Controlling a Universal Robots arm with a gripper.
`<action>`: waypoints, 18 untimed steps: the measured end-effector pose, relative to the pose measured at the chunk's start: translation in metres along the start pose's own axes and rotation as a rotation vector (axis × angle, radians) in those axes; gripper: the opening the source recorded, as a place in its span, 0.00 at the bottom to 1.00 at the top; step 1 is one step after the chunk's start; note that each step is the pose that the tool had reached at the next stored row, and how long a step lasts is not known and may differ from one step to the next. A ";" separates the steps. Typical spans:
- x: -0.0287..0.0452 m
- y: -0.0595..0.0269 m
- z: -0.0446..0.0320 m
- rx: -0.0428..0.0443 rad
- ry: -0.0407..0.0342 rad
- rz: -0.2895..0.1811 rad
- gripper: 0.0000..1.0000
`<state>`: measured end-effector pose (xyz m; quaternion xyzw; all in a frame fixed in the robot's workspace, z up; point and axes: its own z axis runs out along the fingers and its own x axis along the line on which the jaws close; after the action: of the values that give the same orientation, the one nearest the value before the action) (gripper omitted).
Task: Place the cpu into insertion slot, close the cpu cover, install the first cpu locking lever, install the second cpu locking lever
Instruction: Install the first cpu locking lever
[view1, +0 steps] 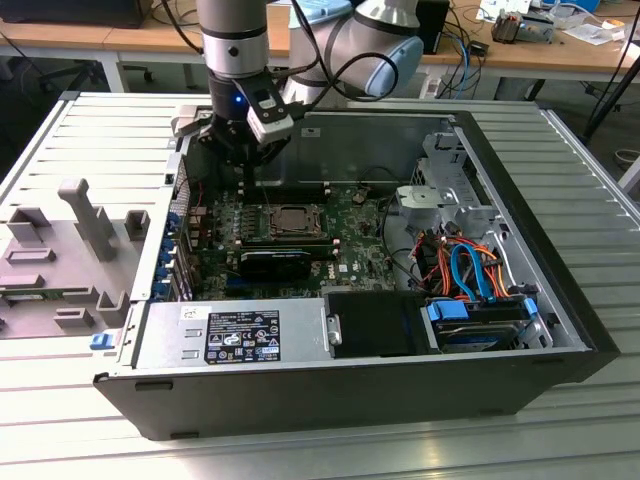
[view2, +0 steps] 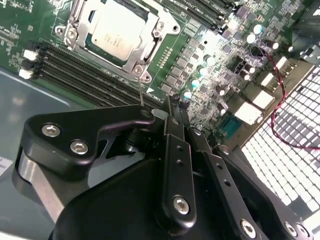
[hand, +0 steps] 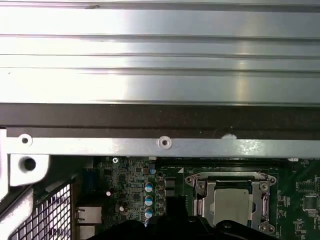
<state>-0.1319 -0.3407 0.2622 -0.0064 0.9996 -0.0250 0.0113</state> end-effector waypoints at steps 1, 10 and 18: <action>0.0000 0.0007 -0.0003 0.0000 0.0000 0.000 0.11; -0.0002 0.0141 -0.0010 -0.0027 0.0000 0.000 0.11; -0.0002 0.0185 -0.0003 -0.0282 -0.0003 0.001 0.11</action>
<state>-0.1319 -0.3223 0.2615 -0.0063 0.9999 -0.0109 0.0113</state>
